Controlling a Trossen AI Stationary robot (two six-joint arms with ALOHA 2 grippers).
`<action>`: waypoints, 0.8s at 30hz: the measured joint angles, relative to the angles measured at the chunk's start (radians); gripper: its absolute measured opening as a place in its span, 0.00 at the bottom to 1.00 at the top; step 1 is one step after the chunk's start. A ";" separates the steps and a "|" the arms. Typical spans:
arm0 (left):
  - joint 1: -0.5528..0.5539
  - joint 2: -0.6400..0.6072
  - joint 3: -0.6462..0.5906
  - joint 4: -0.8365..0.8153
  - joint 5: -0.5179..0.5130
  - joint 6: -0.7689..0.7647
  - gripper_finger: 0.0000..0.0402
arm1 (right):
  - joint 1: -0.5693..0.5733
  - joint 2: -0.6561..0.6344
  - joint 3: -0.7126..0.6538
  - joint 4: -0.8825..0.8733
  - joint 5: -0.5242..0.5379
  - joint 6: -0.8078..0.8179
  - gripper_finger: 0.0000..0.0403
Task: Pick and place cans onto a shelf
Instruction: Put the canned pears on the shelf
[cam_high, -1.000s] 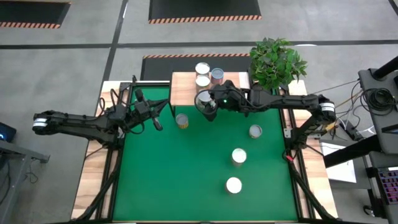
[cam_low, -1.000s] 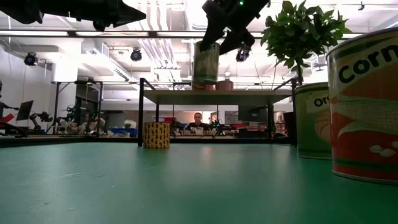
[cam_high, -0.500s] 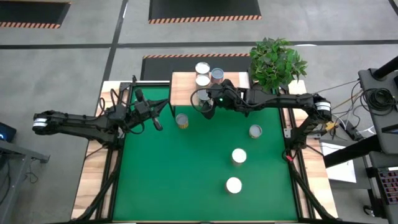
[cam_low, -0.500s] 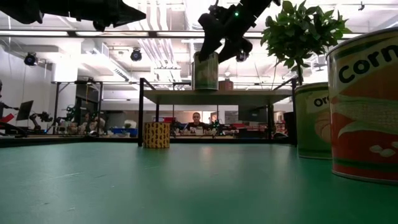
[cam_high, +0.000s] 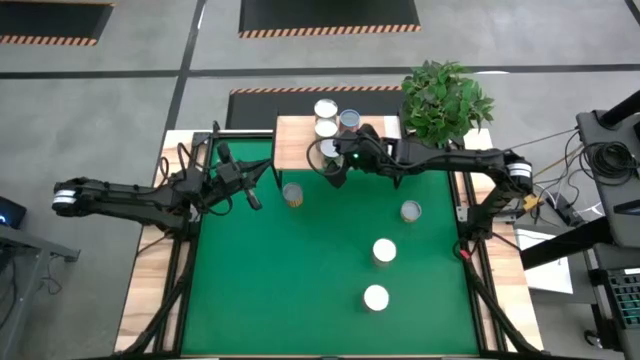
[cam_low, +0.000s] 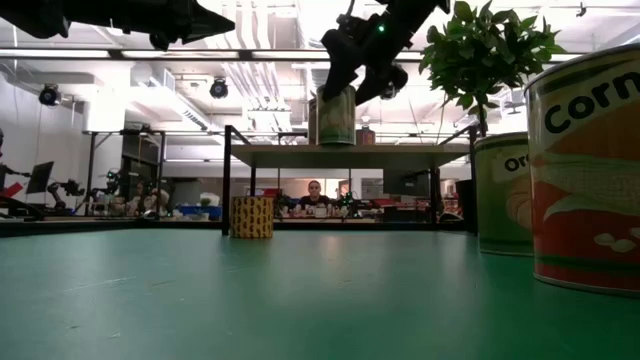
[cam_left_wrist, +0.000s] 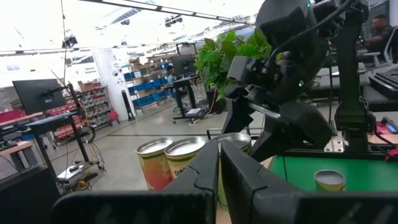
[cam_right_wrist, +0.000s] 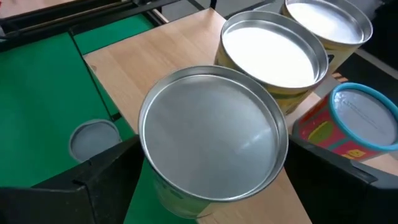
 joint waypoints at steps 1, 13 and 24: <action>0.000 0.000 0.000 0.000 0.000 0.000 0.00 | 0.001 -0.001 0.004 -0.004 0.000 -0.001 0.89; 0.000 0.000 0.000 0.000 0.000 0.000 0.00 | 0.002 -0.047 0.074 -0.101 -0.009 0.004 0.89; 0.000 0.000 0.000 0.000 0.000 0.000 0.00 | -0.011 -0.070 0.199 -0.457 -0.035 0.014 0.74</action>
